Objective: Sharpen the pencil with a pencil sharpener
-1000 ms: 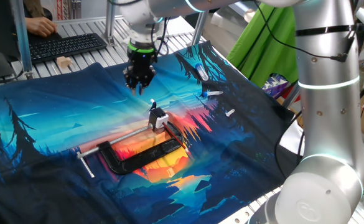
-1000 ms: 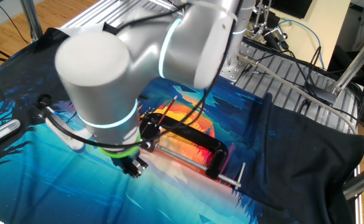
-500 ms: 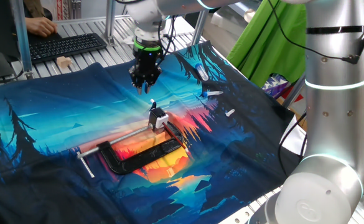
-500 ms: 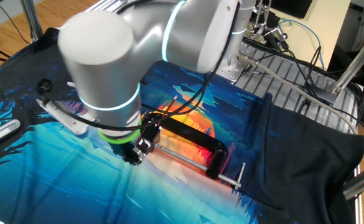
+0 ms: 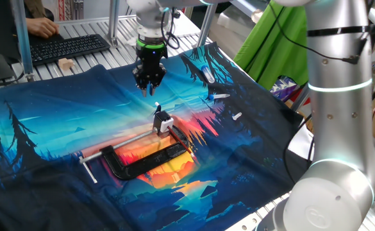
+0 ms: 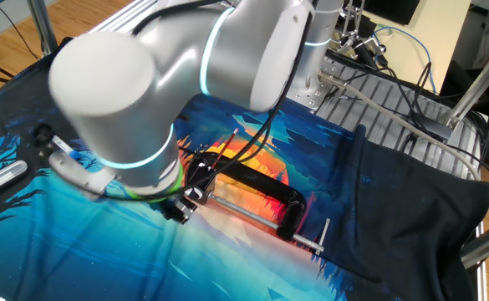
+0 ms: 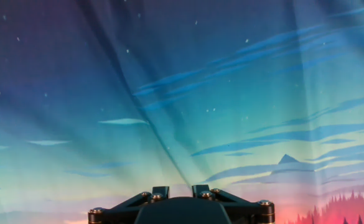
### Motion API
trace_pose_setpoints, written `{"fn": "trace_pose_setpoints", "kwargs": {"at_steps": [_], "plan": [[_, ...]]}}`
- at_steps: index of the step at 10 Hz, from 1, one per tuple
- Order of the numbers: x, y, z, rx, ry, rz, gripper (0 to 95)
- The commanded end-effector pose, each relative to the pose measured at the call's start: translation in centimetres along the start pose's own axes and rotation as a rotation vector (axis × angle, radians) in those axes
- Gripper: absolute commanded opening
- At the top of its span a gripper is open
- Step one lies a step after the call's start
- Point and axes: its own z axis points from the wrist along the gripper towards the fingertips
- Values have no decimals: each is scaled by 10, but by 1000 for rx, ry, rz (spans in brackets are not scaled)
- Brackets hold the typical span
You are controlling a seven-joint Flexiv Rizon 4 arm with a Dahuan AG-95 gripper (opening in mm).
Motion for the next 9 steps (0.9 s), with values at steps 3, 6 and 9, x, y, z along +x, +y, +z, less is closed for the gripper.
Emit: {"fn": "trace_pose_setpoints", "kwargs": {"at_steps": [3, 6, 9], "plan": [[5, 1, 2, 11, 81, -11, 190], [9, -1, 1, 19, 83, -19, 190], [14, -4, 0, 21, 83, -29, 190]]}}
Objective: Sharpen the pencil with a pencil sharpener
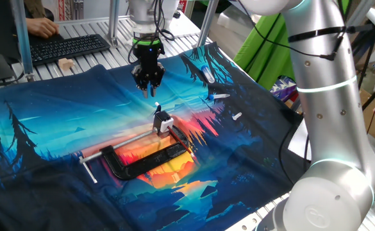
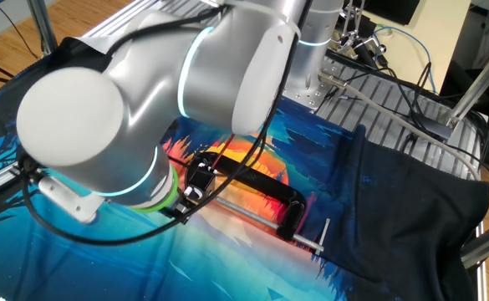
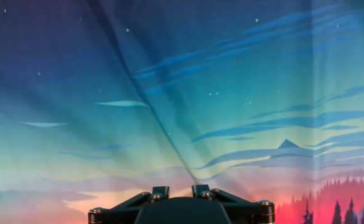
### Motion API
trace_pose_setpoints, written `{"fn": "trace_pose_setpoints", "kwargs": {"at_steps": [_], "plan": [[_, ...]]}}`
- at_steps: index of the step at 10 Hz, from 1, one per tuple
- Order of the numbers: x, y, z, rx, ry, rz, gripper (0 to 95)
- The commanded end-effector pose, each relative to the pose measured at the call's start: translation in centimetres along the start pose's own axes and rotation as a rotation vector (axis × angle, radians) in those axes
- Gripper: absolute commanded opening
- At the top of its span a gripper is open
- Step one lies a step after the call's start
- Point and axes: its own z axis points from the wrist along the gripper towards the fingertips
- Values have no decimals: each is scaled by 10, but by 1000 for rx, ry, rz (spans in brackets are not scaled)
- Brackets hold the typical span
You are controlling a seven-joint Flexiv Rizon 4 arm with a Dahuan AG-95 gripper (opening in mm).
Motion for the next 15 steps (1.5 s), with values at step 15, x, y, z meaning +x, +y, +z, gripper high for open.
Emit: {"fn": "trace_pose_setpoints", "kwargs": {"at_steps": [15], "plan": [[19, -2, 12, -1, -11, -5, 190]]}}
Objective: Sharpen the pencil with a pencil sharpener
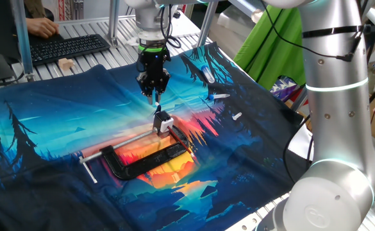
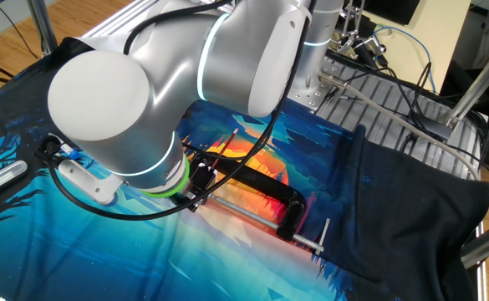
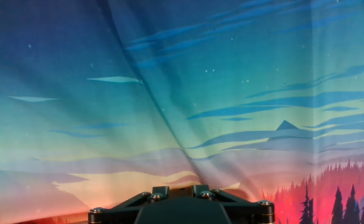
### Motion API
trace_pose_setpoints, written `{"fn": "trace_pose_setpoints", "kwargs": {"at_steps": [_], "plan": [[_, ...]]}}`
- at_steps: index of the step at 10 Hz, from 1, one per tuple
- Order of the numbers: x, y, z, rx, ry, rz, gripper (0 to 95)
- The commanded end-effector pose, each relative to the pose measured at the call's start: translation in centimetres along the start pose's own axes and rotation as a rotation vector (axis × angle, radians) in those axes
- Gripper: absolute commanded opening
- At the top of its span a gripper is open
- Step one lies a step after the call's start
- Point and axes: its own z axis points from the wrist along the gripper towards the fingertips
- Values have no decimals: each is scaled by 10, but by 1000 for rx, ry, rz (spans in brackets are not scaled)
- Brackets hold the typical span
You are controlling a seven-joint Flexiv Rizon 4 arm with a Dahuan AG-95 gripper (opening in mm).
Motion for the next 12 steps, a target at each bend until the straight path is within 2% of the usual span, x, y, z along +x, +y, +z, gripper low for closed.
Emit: {"fn": "trace_pose_setpoints", "kwargs": {"at_steps": [1, 12], "plan": [[0, 0, 1, 0, 1, -10, 0], [0, 0, 1, 4, 0, -16, 0]]}}
